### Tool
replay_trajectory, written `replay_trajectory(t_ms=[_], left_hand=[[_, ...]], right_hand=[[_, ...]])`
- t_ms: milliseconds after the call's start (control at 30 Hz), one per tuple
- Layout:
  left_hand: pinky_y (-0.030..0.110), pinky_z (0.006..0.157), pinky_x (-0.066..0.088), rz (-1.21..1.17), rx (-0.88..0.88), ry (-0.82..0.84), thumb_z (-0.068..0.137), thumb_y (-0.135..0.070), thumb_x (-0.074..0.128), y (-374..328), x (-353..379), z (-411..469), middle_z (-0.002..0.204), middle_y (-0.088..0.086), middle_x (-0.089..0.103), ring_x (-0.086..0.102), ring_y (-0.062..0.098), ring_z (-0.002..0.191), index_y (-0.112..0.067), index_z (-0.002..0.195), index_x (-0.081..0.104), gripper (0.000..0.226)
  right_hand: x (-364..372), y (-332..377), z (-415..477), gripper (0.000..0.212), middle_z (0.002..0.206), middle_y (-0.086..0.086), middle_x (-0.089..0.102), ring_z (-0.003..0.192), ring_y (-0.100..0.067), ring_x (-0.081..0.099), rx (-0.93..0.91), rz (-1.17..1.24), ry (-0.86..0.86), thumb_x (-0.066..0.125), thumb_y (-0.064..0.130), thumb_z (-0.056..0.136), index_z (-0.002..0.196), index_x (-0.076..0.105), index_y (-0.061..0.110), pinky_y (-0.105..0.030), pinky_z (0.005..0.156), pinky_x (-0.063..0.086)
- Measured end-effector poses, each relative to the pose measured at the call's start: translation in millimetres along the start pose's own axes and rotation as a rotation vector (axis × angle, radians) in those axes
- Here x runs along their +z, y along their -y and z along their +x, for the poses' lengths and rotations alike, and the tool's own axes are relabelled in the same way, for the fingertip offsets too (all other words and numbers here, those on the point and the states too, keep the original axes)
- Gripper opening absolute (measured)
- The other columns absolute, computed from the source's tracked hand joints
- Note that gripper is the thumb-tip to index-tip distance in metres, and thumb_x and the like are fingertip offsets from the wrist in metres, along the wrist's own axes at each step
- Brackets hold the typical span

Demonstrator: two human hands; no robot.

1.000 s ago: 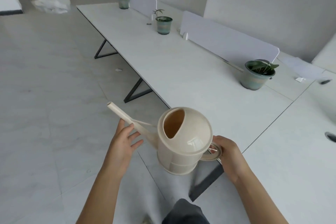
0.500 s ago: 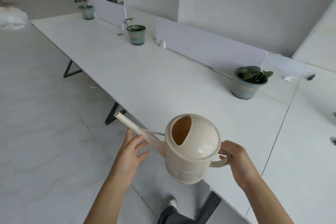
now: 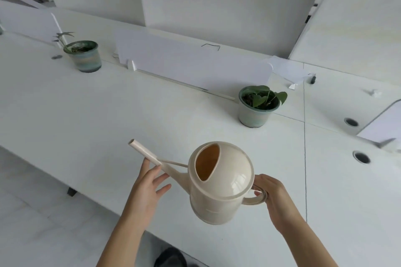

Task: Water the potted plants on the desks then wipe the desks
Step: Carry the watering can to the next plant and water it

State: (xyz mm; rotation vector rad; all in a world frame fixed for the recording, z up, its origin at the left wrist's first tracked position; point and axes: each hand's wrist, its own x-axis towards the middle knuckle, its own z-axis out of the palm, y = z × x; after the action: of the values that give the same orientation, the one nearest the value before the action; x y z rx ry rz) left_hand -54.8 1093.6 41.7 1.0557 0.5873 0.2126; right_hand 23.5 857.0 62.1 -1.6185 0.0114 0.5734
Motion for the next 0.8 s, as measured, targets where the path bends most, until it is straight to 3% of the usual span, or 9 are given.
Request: replay_trajectory(t_ms=[100, 233, 333, 433, 533, 633, 733, 800], left_hand=[[0.045, 0.098, 0.037, 0.033, -0.053, 0.11, 0.096, -0.022, 0.038, -4.2, 9.6, 37.2, 0.138, 0.005, 0.049, 0.053, 0.025, 0.114, -0.033, 0.143, 0.027, 0.05], [0.041, 0.091, 0.041, 0.072, -0.121, 0.267, 0.095, -0.022, 0.04, -18.0, 24.9, 82.7, 0.138, 0.005, 0.049, 0.055, 0.022, 0.112, -0.033, 0.143, 0.028, 0.051], [0.036, 0.087, 0.043, 0.117, -0.139, 0.362, 0.094, -0.023, 0.042, -25.7, 44.1, 114.4, 0.136, 0.009, 0.049, 0.054, 0.024, 0.112, -0.032, 0.142, 0.032, 0.049], [0.037, 0.097, 0.037, 0.128, -0.116, 0.422, 0.092, -0.026, 0.047, -23.9, 67.3, 132.0, 0.132, 0.004, 0.051, 0.049, 0.024, 0.12, -0.031, 0.142, 0.032, 0.052], [0.04, 0.109, 0.027, 0.148, -0.117, 0.499, 0.075, -0.034, 0.053, -19.2, 86.8, 140.7, 0.13, -0.001, 0.051, 0.041, 0.021, 0.131, -0.032, 0.142, 0.032, 0.07], [0.038, 0.108, 0.027, 0.179, -0.133, 0.552, 0.07, -0.034, 0.05, -14.6, 102.0, 150.9, 0.138, -0.004, 0.048, 0.04, 0.017, 0.131, -0.034, 0.14, 0.033, 0.071], [0.034, 0.102, 0.029, 0.177, -0.153, 0.598, 0.069, -0.03, 0.05, -11.0, 115.1, 158.8, 0.124, -0.016, 0.053, 0.044, 0.013, 0.125, -0.041, 0.129, 0.037, 0.062], [0.036, 0.105, 0.03, 0.169, -0.167, 0.613, 0.069, -0.028, 0.05, -8.9, 123.8, 162.8, 0.123, -0.014, 0.054, 0.045, 0.014, 0.124, -0.044, 0.125, 0.036, 0.059]], right_hand=[[-0.2, -1.0, 8.6, 0.027, 0.064, 0.007, 0.057, 0.064, 0.002, 0.06, 0.019, 0.028, -0.132, 0.055, 0.018, 0.074, 0.051, 0.068, 0.019, -0.034, 0.081, 0.036], [4.8, 5.1, 13.6, 0.03, 0.056, 0.014, 0.061, 0.076, -0.012, 0.058, 0.011, 0.087, -0.292, 0.054, 0.017, 0.075, 0.049, 0.067, 0.019, -0.032, 0.082, 0.035], [11.1, 11.0, 14.1, 0.02, 0.056, 0.014, 0.06, 0.078, -0.016, 0.054, 0.014, 0.139, -0.385, 0.054, 0.022, 0.065, 0.052, 0.068, 0.018, -0.032, 0.081, 0.035], [19.0, 13.7, 11.5, 0.02, 0.066, 0.009, 0.062, 0.084, -0.019, 0.053, 0.005, 0.183, -0.457, 0.06, 0.03, 0.056, 0.06, 0.07, 0.014, -0.033, 0.083, 0.035], [21.0, 13.0, 11.4, 0.04, 0.081, -0.002, 0.066, 0.092, -0.021, 0.054, 0.007, 0.222, -0.538, 0.064, 0.038, 0.053, 0.073, 0.071, 0.005, -0.036, 0.087, 0.034], [18.1, 14.3, 14.5, 0.024, 0.082, -0.003, 0.072, 0.098, -0.025, 0.054, 0.01, 0.274, -0.646, 0.066, 0.025, 0.067, 0.079, 0.074, 0.005, -0.039, 0.092, 0.032], [13.3, 13.0, 15.6, 0.027, 0.083, -0.005, 0.072, 0.102, -0.026, 0.054, 0.014, 0.309, -0.699, 0.066, 0.027, 0.062, 0.078, 0.074, 0.008, -0.041, 0.096, 0.031], [12.2, 14.8, 15.8, 0.021, 0.077, 0.001, 0.073, 0.101, -0.025, 0.057, 0.006, 0.314, -0.712, 0.07, 0.025, 0.06, 0.074, 0.073, 0.01, -0.041, 0.099, 0.031]])
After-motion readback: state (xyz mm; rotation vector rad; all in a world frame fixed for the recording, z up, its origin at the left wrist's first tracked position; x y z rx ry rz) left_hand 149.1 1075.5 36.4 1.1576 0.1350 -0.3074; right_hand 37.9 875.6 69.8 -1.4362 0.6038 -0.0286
